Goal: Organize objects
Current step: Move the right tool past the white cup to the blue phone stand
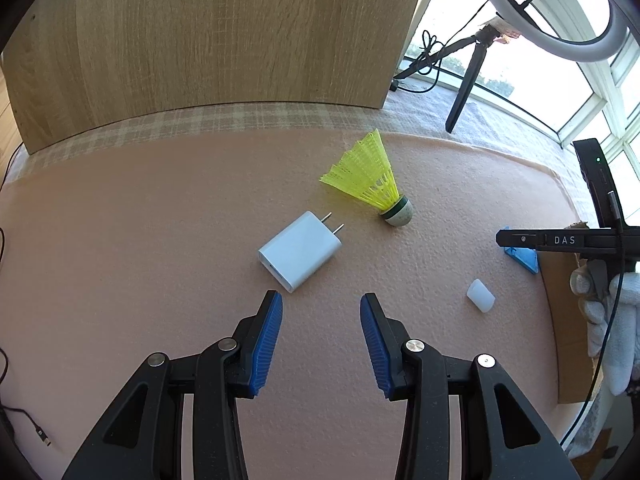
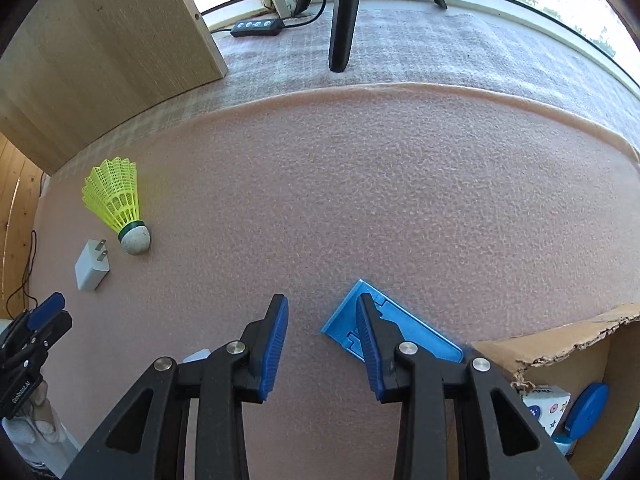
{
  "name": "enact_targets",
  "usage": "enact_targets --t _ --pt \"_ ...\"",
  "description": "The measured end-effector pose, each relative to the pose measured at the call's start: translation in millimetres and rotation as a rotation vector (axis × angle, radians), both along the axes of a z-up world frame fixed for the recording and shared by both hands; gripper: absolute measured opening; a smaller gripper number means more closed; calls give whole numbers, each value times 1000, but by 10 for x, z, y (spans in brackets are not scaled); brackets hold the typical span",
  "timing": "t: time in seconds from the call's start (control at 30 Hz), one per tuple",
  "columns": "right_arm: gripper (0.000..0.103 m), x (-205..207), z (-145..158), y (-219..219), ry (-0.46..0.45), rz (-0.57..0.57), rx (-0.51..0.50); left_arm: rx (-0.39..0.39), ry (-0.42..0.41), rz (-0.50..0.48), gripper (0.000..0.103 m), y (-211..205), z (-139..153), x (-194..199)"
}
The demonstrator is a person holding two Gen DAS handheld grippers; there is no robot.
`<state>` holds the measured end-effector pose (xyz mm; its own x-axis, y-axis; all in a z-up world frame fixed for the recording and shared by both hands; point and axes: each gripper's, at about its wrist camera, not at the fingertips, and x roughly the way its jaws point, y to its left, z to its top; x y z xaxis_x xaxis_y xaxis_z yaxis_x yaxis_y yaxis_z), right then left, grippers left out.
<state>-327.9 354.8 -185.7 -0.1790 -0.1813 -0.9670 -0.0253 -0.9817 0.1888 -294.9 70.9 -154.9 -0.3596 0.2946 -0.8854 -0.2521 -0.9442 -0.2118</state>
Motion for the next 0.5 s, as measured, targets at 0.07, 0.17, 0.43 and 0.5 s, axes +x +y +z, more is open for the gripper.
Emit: enact_targets --t 0.07,0.17,0.43,0.5 --pt "33 9 2 -44 8 7 -1 -3 0 -6 44 5 3 5" --pt "33 55 -5 -144 -1 35 -57 -4 0 -11 44 7 15 17" --pt "33 435 -10 -422 -18 137 -125 -7 -7 -48 44 93 41 75" --pt "33 540 -13 -373 -27 137 -142 -6 -11 -71 44 170 34 108"
